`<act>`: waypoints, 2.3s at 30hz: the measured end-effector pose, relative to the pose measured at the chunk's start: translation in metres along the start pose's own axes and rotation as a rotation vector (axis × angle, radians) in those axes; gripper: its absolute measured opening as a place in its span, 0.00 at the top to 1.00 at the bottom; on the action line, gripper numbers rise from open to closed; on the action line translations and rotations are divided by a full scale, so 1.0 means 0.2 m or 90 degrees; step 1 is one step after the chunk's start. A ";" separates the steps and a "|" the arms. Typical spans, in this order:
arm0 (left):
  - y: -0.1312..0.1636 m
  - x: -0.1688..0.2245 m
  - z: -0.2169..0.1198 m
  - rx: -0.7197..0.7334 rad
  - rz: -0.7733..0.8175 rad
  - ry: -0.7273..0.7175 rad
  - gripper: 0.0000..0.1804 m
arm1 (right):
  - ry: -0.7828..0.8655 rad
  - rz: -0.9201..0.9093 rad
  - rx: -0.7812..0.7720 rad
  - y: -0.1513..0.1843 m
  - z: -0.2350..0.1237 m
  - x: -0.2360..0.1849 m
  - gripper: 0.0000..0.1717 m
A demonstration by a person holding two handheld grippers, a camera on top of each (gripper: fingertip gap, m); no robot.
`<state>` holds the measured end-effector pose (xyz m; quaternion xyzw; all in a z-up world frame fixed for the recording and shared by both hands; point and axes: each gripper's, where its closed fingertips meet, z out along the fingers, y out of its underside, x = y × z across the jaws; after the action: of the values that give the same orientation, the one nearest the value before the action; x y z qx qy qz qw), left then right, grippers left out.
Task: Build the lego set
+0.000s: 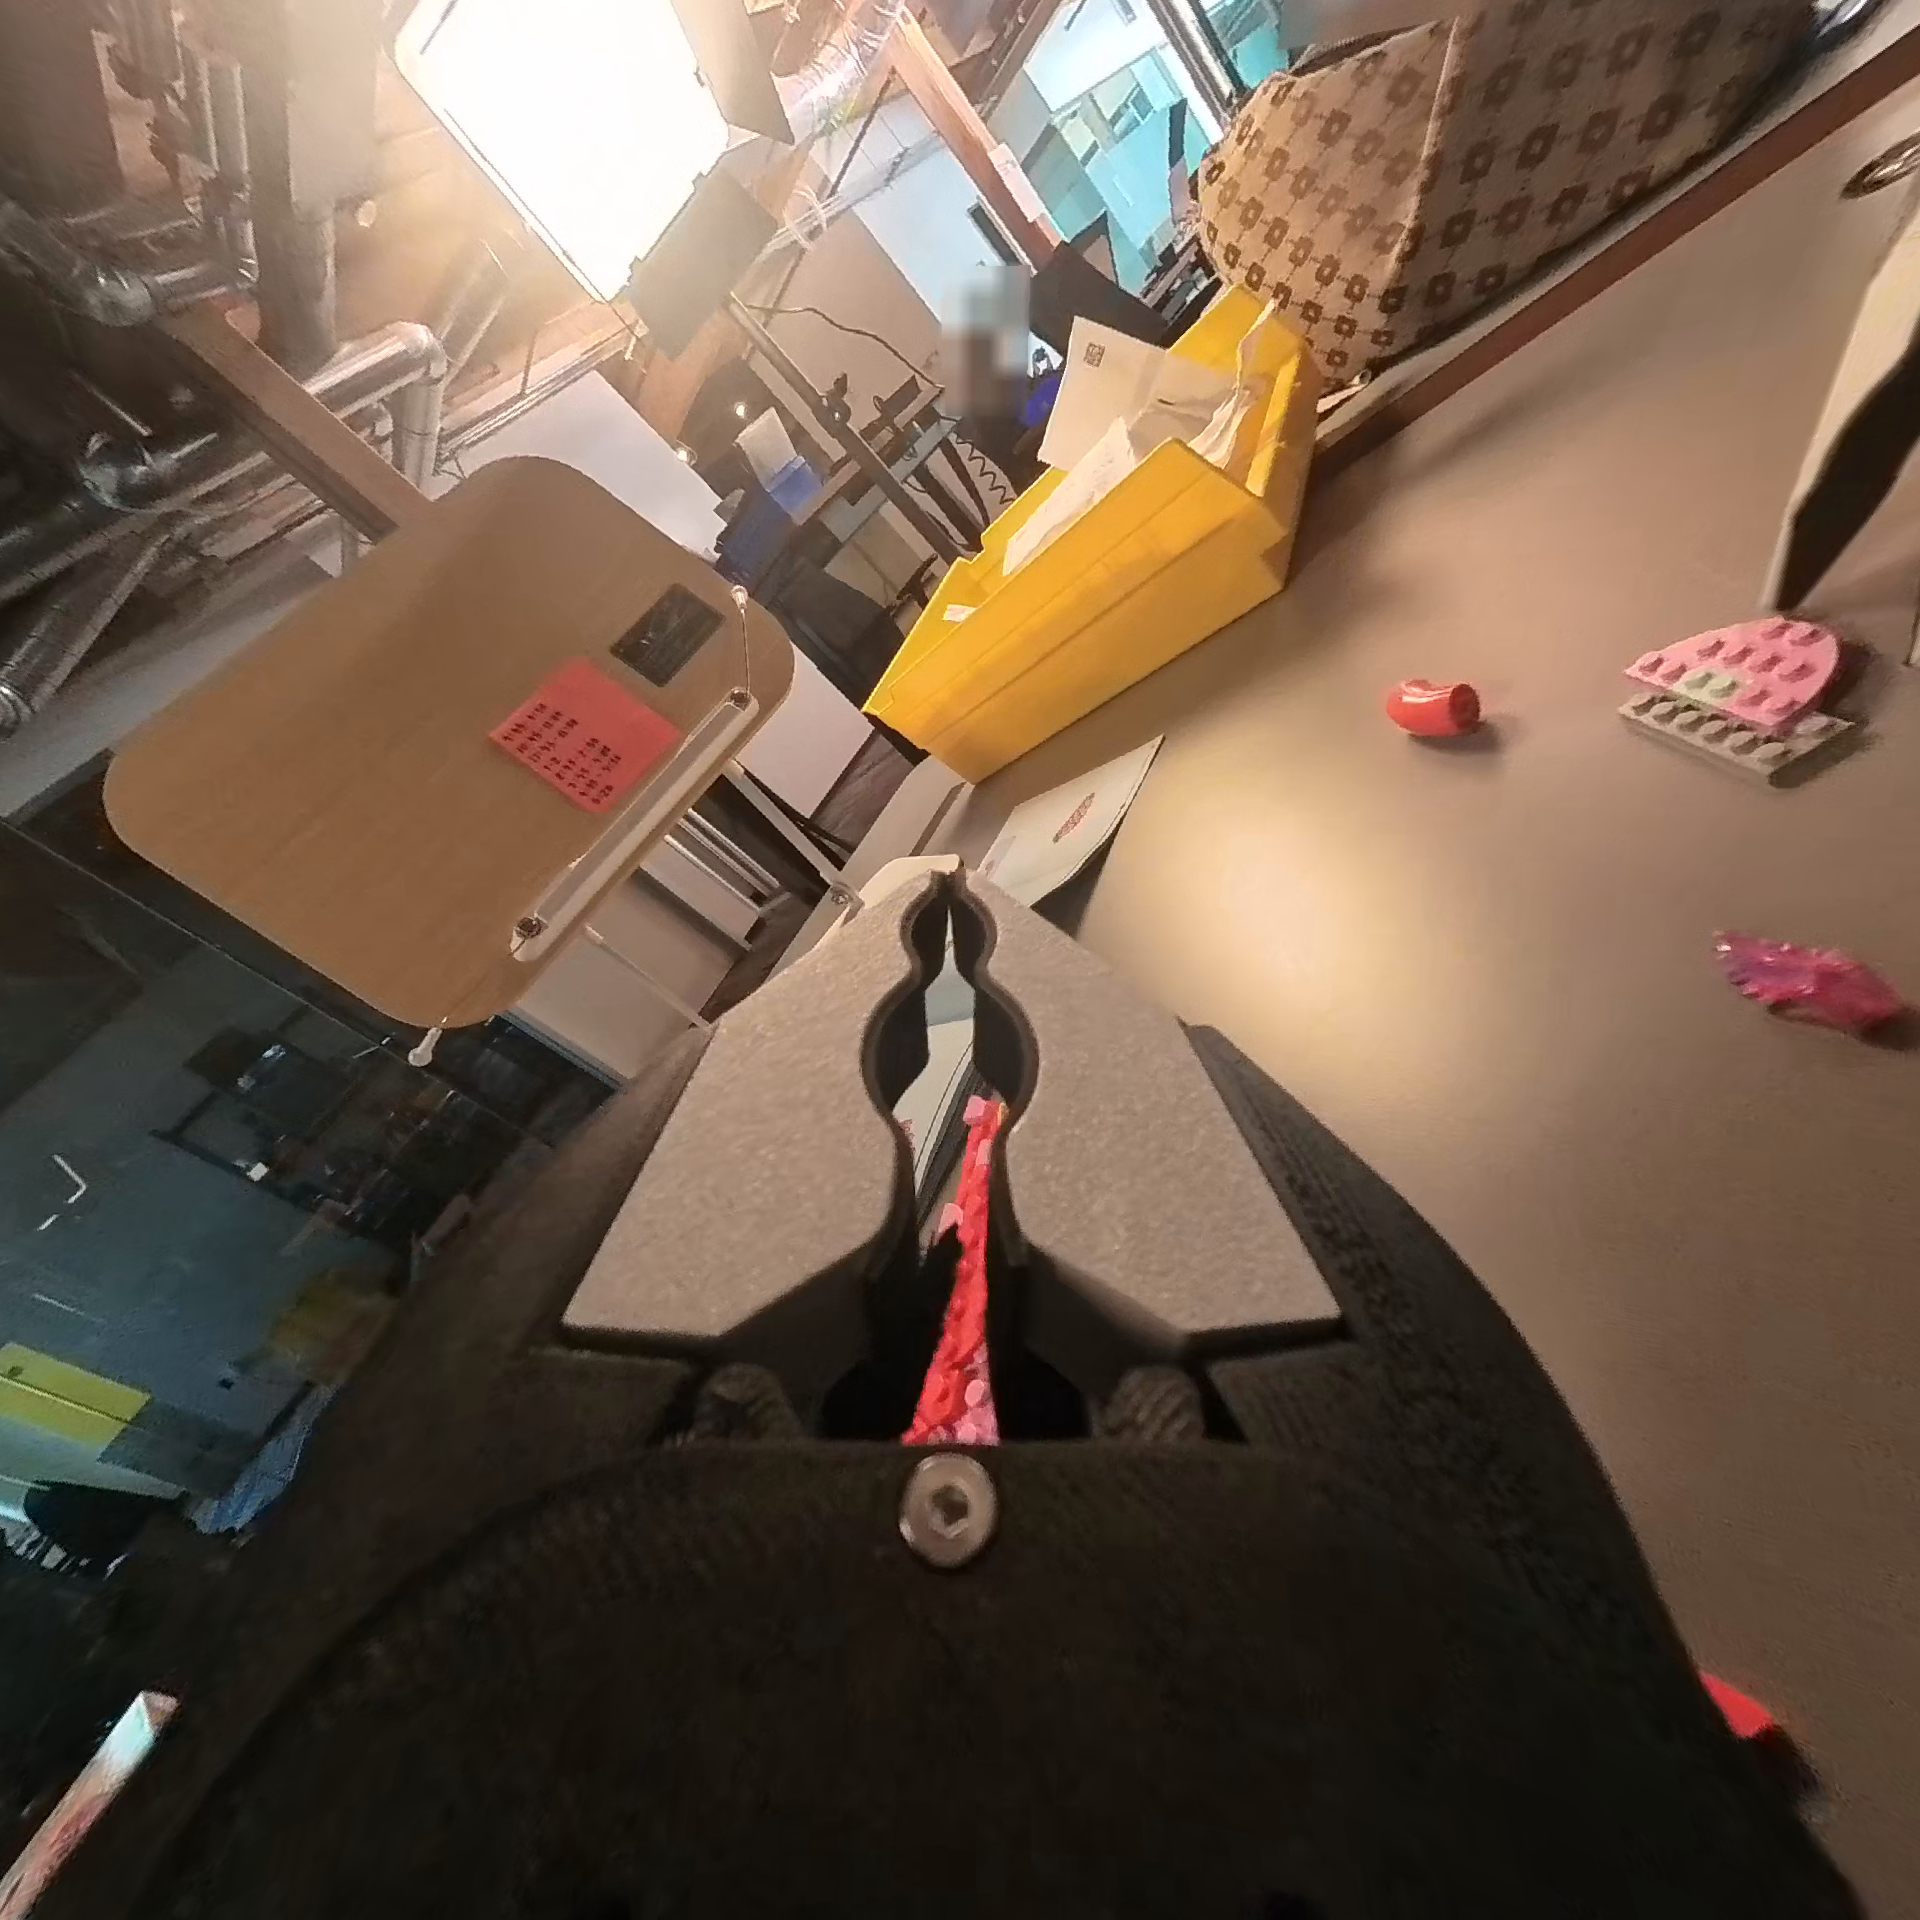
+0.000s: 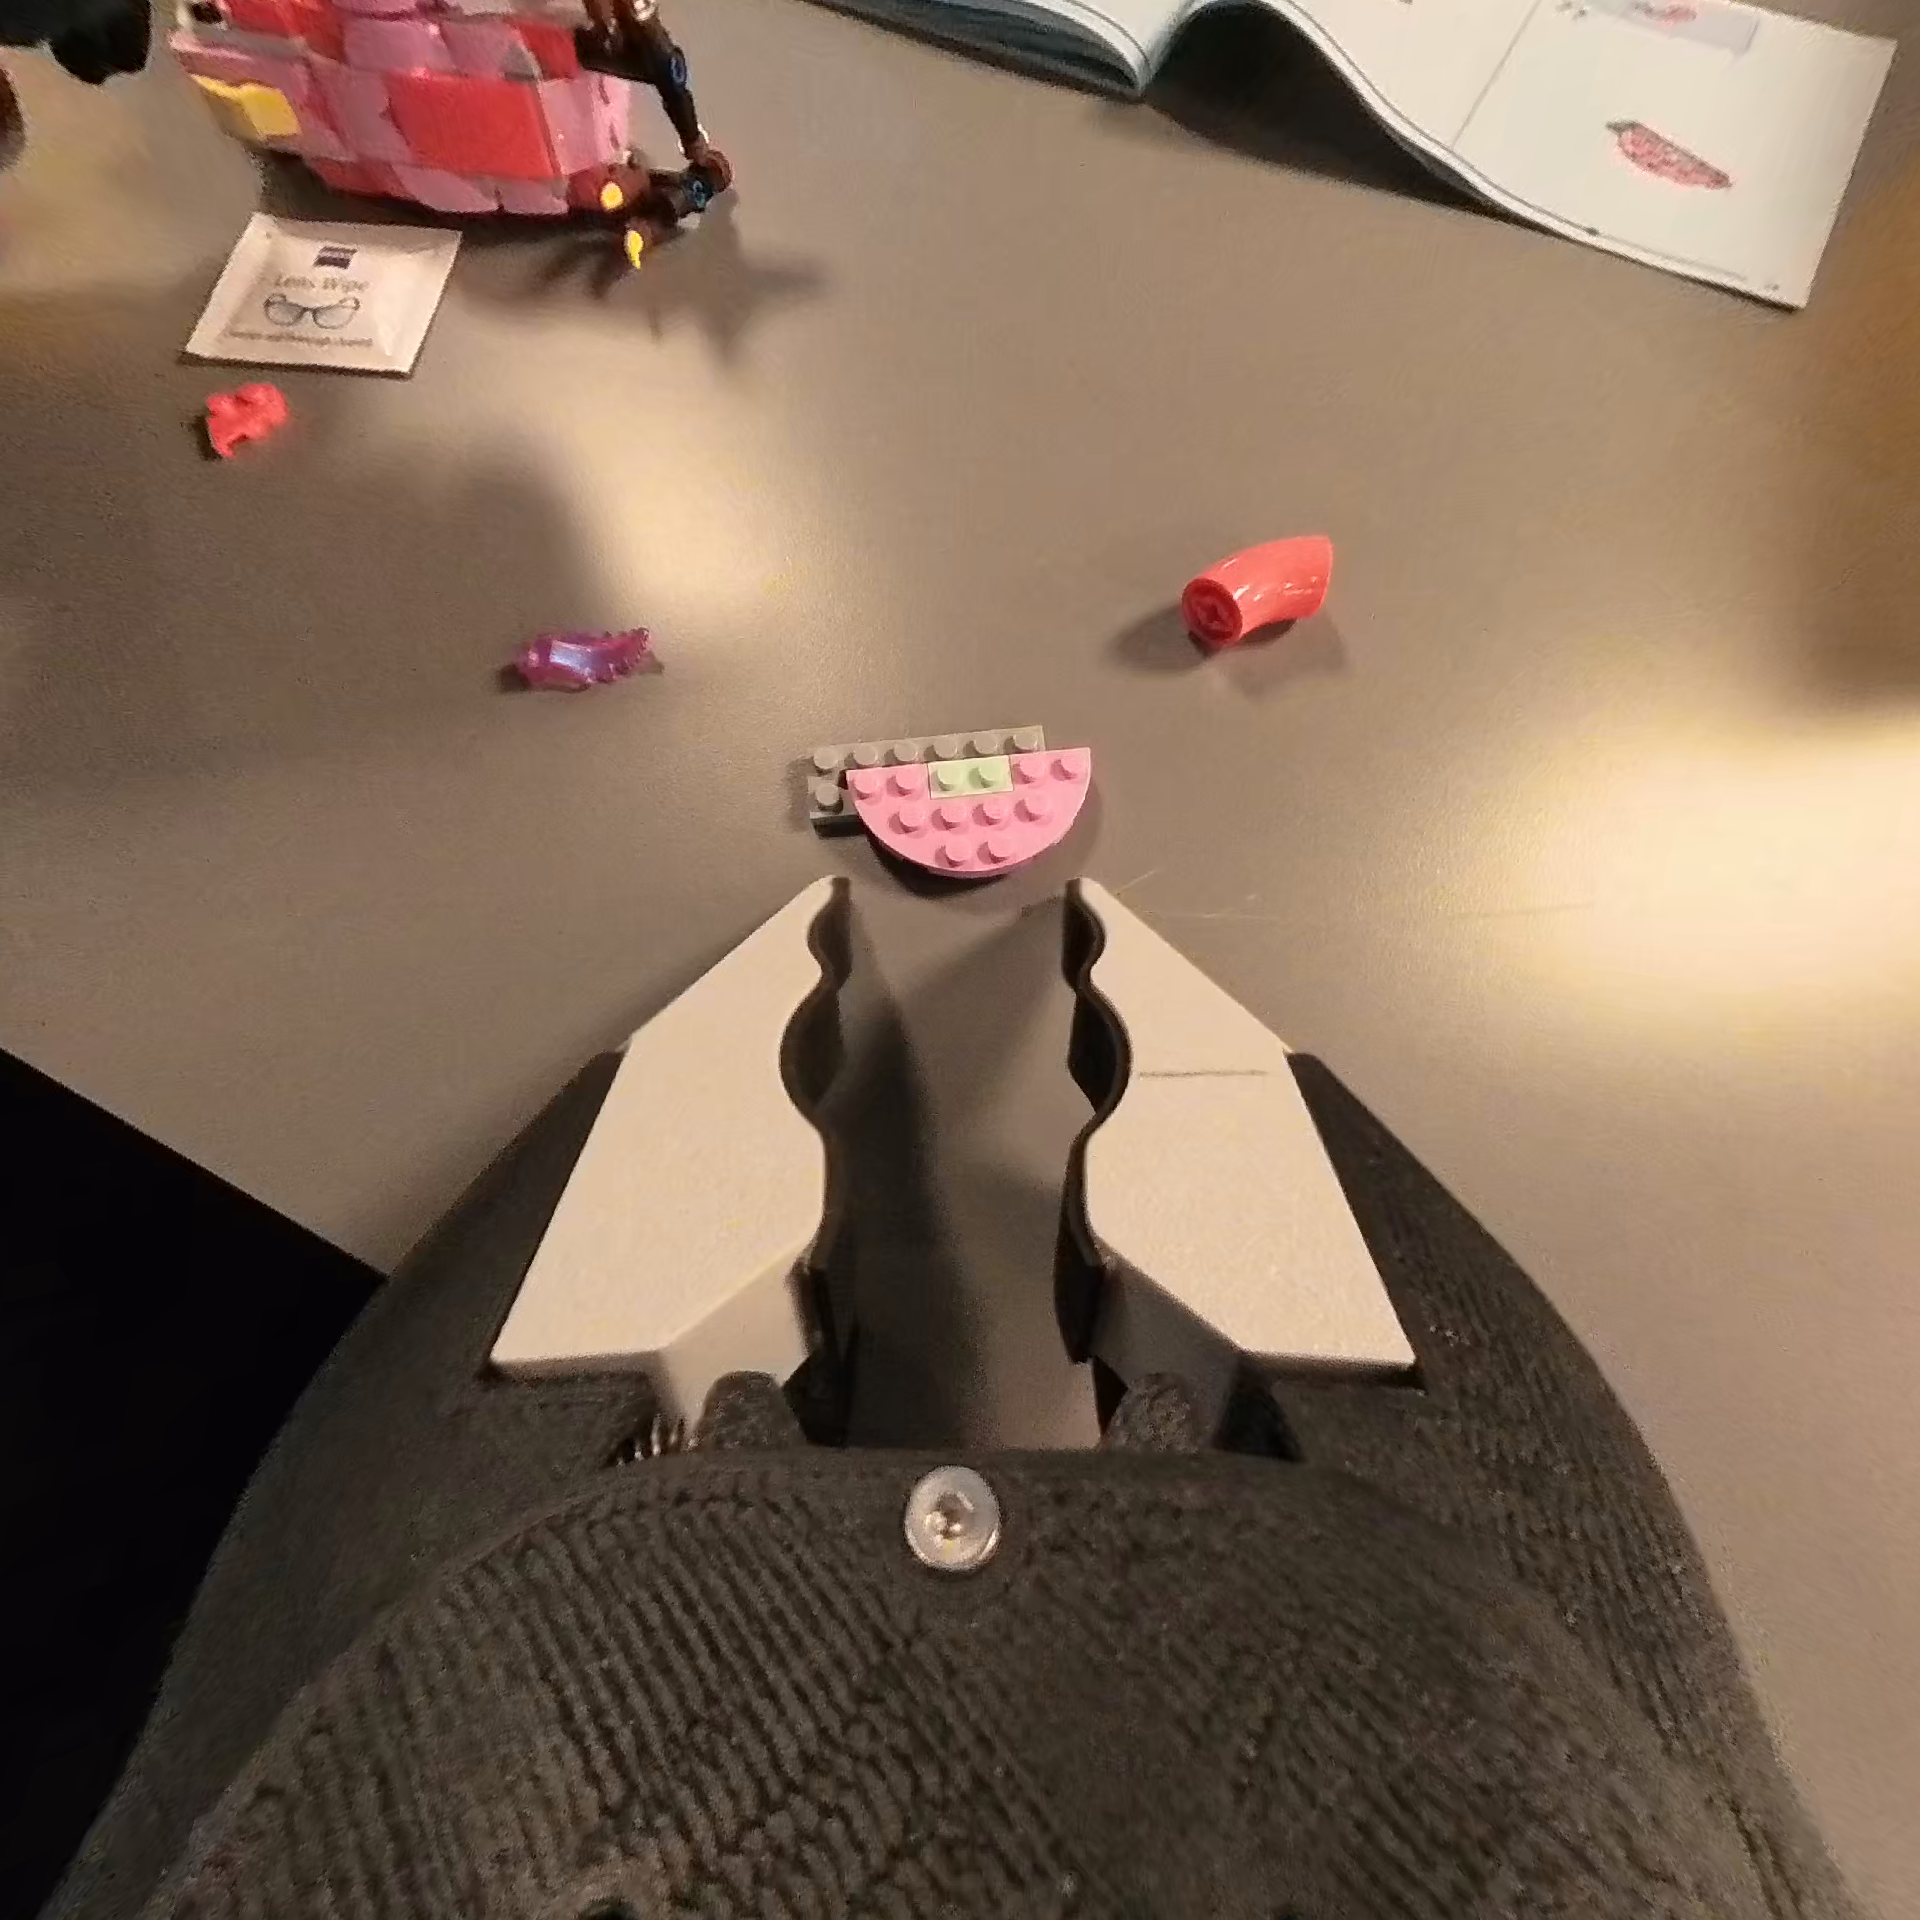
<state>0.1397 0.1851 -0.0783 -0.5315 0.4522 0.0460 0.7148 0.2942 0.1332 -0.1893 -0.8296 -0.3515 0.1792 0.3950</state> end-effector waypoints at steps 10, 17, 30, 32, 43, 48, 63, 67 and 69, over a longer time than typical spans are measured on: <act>0.01 0.01 0.00 -0.004 0.006 0.004 1.00 | -0.055 -0.056 0.010 -0.03 0.04 -0.19 0.83; 0.01 0.02 0.01 -0.006 0.005 0.009 1.00 | -0.015 -0.146 0.060 -0.07 0.02 -0.18 0.80; 0.02 0.03 0.02 -0.013 0.008 0.015 1.00 | 0.008 -0.073 0.039 -0.03 -0.01 -0.08 0.83; 0.02 0.03 0.02 -0.014 0.010 0.016 1.00 | -0.013 -0.055 0.027 -0.02 0.00 -0.10 0.84; 0.02 0.04 0.02 -0.015 0.016 0.021 1.00 | -0.040 -0.016 0.006 -0.07 0.09 -0.15 0.85; 0.02 0.04 0.02 -0.016 0.019 0.019 1.00 | -0.065 -0.033 0.039 -0.15 0.09 -0.20 0.83; -0.11 -0.22 -0.10 0.088 0.027 -0.187 1.00 | 0.331 -0.076 0.571 -0.80 -0.10 0.57 1.00; -0.06 -0.23 -0.09 0.075 0.000 -0.191 1.00 | 0.368 -0.105 0.555 -0.88 0.03 0.73 1.00; -0.03 -0.22 -0.08 0.067 -0.001 -0.185 1.00 | 0.391 -0.106 0.533 -0.90 0.10 0.82 1.00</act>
<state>0.1082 0.1879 -0.0434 -0.4817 0.3453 0.0980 0.7994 0.3158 0.3414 -0.0630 -0.5844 -0.1825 0.0209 0.7904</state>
